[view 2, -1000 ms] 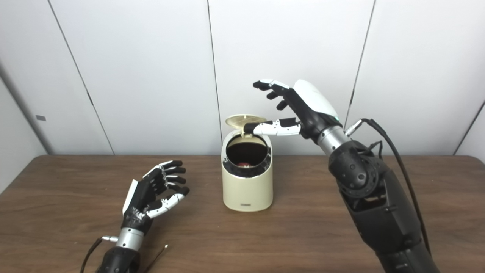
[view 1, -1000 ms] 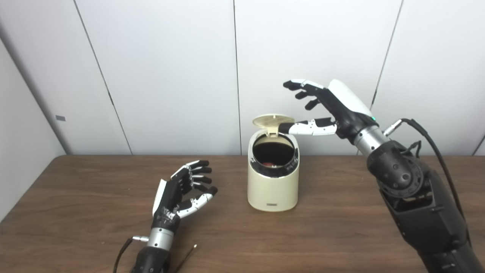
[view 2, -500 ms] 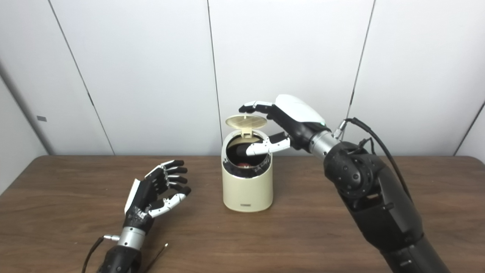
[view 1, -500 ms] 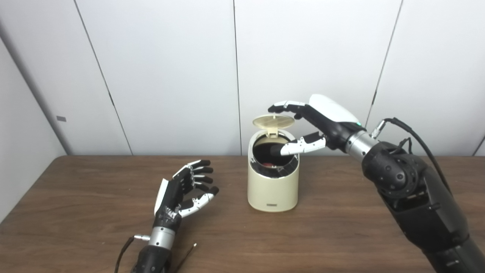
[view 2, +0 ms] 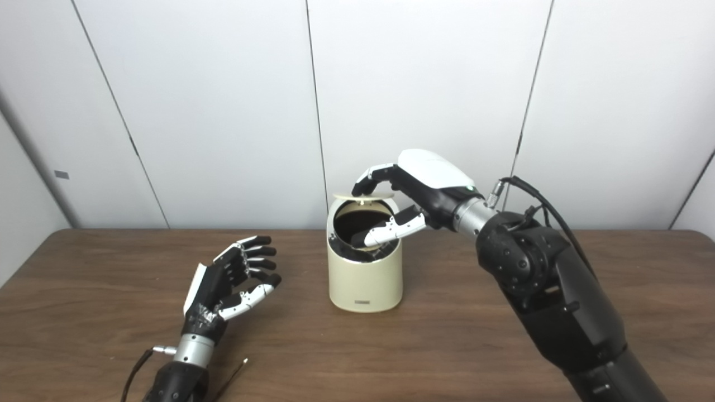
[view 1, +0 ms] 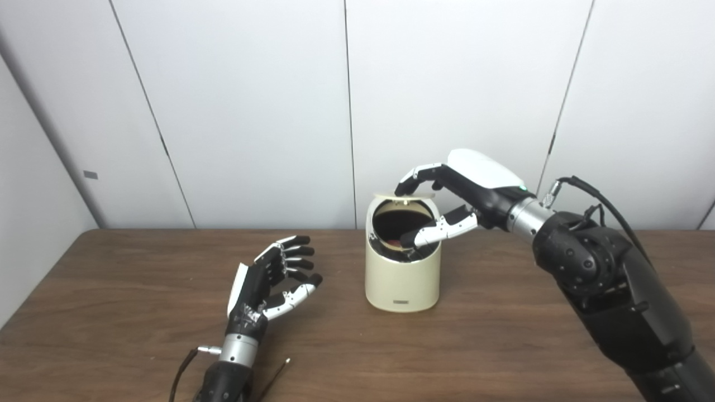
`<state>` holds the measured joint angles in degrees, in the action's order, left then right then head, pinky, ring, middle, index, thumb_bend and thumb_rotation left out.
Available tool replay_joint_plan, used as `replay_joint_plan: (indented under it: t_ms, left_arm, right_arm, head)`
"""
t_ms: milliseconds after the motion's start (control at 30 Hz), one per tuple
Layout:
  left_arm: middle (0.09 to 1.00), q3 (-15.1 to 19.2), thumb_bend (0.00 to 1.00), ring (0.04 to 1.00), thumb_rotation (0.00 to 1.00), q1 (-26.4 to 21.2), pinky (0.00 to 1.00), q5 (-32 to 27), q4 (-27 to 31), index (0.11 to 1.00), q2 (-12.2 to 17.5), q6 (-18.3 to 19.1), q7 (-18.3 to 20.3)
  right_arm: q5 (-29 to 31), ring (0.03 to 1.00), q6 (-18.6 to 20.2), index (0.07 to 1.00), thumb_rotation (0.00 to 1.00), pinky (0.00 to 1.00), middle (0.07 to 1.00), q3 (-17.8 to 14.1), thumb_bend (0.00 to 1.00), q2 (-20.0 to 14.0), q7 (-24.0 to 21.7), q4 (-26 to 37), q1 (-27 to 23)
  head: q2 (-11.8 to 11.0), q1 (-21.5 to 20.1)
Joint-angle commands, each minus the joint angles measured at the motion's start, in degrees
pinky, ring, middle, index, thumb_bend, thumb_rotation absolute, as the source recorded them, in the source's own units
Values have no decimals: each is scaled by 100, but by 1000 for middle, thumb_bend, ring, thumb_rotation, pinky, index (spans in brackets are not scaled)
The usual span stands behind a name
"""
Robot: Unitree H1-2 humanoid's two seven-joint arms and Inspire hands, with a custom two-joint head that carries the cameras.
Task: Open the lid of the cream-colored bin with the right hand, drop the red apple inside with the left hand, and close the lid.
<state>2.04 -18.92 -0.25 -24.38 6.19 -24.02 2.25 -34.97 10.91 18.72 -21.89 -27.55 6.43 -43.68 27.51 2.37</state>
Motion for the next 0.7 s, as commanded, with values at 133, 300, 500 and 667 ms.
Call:
replay_joint_plan:
  t_ms: [133,300,500,667]
  left_arm:
    - [694,-76,573,622,38,382,524,-7,-359,746,-254,-3,-60]
    - [695,-74,564,619,13,371,526,32,-351,750,-251,22,-94]
    - [698,-74,568,619,14,366,525,19,-313,751,-257,43,-88]
    - [698,-61,578,621,19,360,533,1,-311,749,-264,67,-92]
  right_arm:
    - [-22,814,-212,692,544,701,720,-45,651,-77,11,228,-198]
    - [-5,816,-346,692,533,717,714,-17,653,-74,-12,259,-124]
    - [-40,822,-434,697,526,760,709,23,658,-74,-105,372,1]
    - [-187,822,-717,690,516,741,698,106,657,-124,-73,389,87]
  head:
    - [39,2]
    - [80,-12]
    - [128,1]
    - [153,19]
